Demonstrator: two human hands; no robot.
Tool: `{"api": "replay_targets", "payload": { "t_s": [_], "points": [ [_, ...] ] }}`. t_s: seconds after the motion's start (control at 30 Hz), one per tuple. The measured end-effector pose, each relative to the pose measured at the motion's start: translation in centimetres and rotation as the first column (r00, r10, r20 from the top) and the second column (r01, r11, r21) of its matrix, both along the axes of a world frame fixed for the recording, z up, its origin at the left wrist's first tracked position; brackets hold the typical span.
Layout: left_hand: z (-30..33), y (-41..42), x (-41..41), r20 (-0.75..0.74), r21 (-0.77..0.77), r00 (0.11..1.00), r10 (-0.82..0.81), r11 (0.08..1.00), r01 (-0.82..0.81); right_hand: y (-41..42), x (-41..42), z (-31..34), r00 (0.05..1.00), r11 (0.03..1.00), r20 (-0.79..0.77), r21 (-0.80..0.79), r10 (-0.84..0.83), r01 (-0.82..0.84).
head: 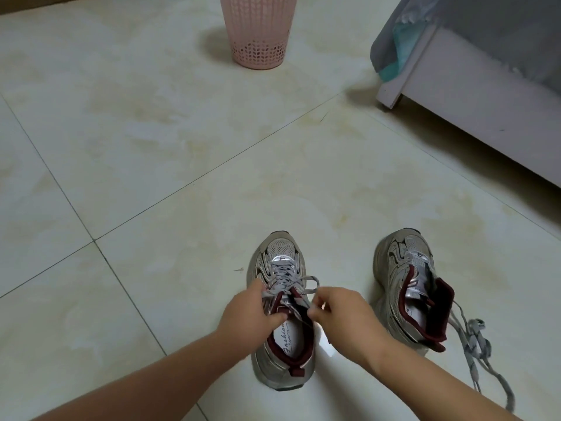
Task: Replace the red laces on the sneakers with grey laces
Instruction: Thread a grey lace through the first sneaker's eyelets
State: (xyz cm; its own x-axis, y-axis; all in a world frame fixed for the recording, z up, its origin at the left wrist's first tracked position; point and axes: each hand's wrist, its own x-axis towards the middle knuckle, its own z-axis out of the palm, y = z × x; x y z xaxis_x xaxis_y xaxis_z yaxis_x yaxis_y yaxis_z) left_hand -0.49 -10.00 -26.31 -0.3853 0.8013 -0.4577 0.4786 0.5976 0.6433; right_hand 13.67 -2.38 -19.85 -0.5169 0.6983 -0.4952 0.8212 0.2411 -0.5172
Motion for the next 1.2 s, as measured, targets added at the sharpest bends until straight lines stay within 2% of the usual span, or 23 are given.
{"api": "replay_targets", "payload": {
  "t_s": [0.1, 0.2, 0.37, 0.5, 0.53, 0.57, 0.63, 0.7, 0.8, 0.9, 1.0, 1.07, 1.13, 1.2],
  "points": [
    [-0.2, 0.0, -0.1, 0.012, -0.029, 1.000, 0.019, 0.999, -0.019, 0.1, 0.3, 1.4, 0.964, 0.989, -0.239, -0.117, -0.119, 0.093],
    [-0.3, 0.0, 0.0, 0.025, -0.047, 0.998, 0.051, 0.998, -0.050, 0.3, 0.9, 2.4, 0.875, 0.956, -0.411, -0.241, -0.257, 0.168],
    [-0.6, -0.1, 0.1, 0.102, -0.036, 0.989, 0.110, 0.994, -0.107, 0.8, 1.9, 4.5, 0.717, 0.911, -0.577, -0.352, -0.391, 0.214],
    [-0.4, 0.0, 0.1, 0.205, -0.066, 0.966, 0.158, 0.987, -0.148, 0.7, 2.2, 5.2, 0.648, 0.841, -0.599, -0.528, -0.470, 0.122],
    [-0.4, 0.0, 0.2, 0.211, -0.073, 0.964, 0.163, 0.986, -0.151, 0.5, 2.0, 5.1, 0.675, 0.839, -0.573, -0.529, -0.465, 0.128],
    [-0.5, 0.1, 0.3, 0.208, -0.078, 0.964, 0.167, 0.985, -0.154, 0.5, 1.7, 4.8, 0.738, 0.870, -0.526, -0.463, -0.424, 0.170],
    [-0.5, 0.2, 0.5, 0.186, -0.077, 0.968, 0.168, 0.985, -0.157, 0.5, 1.0, 3.7, 0.890, 0.959, -0.364, -0.172, -0.274, 0.225],
    [-0.6, 0.2, 0.7, 0.163, -0.059, 0.974, 0.157, 0.987, -0.149, 0.4, 0.2, 2.5, 0.973, 0.989, -0.188, 0.027, -0.135, 0.143],
    [-0.4, 0.2, 0.6, 0.163, -0.040, 0.975, 0.153, 0.988, -0.148, -0.4, -0.9, 0.1, 0.996, 0.970, 0.014, 0.228, 0.084, -0.085],
    [-0.4, 0.1, 0.4, 0.137, -0.017, 0.983, 0.122, 0.992, -0.121, -0.6, -2.0, -1.4, 0.975, 0.911, 0.117, 0.349, 0.190, -0.220],
    [-0.4, 0.0, 0.4, 0.065, 0.027, 0.995, 0.071, 0.997, -0.072, -0.5, -2.8, -2.2, 0.946, 0.858, 0.205, 0.405, 0.253, -0.317],
    [-0.5, 0.0, 0.3, 0.034, 0.047, 0.997, 0.065, 0.997, -0.066, -0.6, -3.0, -2.4, 0.950, 0.863, 0.177, 0.401, 0.256, -0.307],
    [-0.4, 0.1, 0.2, 0.026, 0.044, 0.997, 0.075, 0.996, -0.077, -0.5, -2.6, -2.1, 0.980, 0.936, 0.056, 0.291, 0.189, -0.197],
    [-0.5, 0.1, 0.1, 0.049, 0.025, 0.993, 0.103, 0.994, -0.104, -0.2, -2.1, -1.2, 0.994, 0.998, -0.106, 0.052, 0.029, -0.023]
  ]
}}
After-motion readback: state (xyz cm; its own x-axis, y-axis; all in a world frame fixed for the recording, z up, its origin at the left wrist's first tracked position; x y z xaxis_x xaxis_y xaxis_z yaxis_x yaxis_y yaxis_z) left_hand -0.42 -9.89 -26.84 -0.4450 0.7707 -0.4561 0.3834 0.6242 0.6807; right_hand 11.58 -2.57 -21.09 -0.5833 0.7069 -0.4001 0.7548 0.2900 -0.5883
